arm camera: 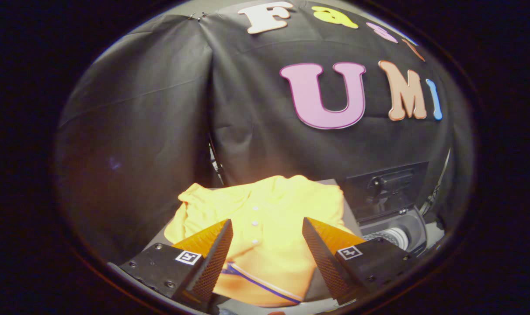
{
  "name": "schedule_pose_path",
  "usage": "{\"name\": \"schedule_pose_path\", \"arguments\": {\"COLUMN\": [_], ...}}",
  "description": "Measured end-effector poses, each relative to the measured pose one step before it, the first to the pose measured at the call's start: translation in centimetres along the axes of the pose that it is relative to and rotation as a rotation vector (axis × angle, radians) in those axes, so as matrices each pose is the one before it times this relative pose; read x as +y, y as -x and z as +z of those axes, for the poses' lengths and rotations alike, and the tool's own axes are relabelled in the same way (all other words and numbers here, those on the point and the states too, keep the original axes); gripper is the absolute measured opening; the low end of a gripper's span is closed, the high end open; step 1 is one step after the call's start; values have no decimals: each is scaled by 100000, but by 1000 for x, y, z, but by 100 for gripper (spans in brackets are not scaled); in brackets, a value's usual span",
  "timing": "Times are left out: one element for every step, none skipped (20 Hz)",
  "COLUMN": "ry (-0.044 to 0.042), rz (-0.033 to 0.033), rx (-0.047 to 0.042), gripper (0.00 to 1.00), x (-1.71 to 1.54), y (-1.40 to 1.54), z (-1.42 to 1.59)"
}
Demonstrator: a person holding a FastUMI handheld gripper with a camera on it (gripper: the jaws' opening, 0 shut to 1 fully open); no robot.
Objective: Put the clothes into the washing machine and then close the washing machine lid.
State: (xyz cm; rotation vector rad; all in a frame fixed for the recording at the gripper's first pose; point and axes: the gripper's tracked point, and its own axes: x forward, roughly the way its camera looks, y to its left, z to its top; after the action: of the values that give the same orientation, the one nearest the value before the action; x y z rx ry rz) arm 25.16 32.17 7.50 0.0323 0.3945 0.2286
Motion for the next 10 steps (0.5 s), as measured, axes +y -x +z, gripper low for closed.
{"name": "schedule_pose_path", "arguments": {"ry": [-881,1601,2817,-568,-1400,-407,1315,-2341,-1752,2184], "rz": [-408,-128,157,-2540,-4745,-2794,-152,-881,-1980,-766], "rx": [1066,1014,1826,3506,2707,825,2636,2575,3485,5878], "gripper": [97,97,97,97,97,97,97,97,98,97], "x": [558,475,435,-272,-337,-221,56,-82,-144,-118], "y": [-1158,-945,-966,-863,-792,-715,-892,-779,-936,-547], "z": [287,336,-130,-399,-510,97,-353,-553,-1086,-1065]}}
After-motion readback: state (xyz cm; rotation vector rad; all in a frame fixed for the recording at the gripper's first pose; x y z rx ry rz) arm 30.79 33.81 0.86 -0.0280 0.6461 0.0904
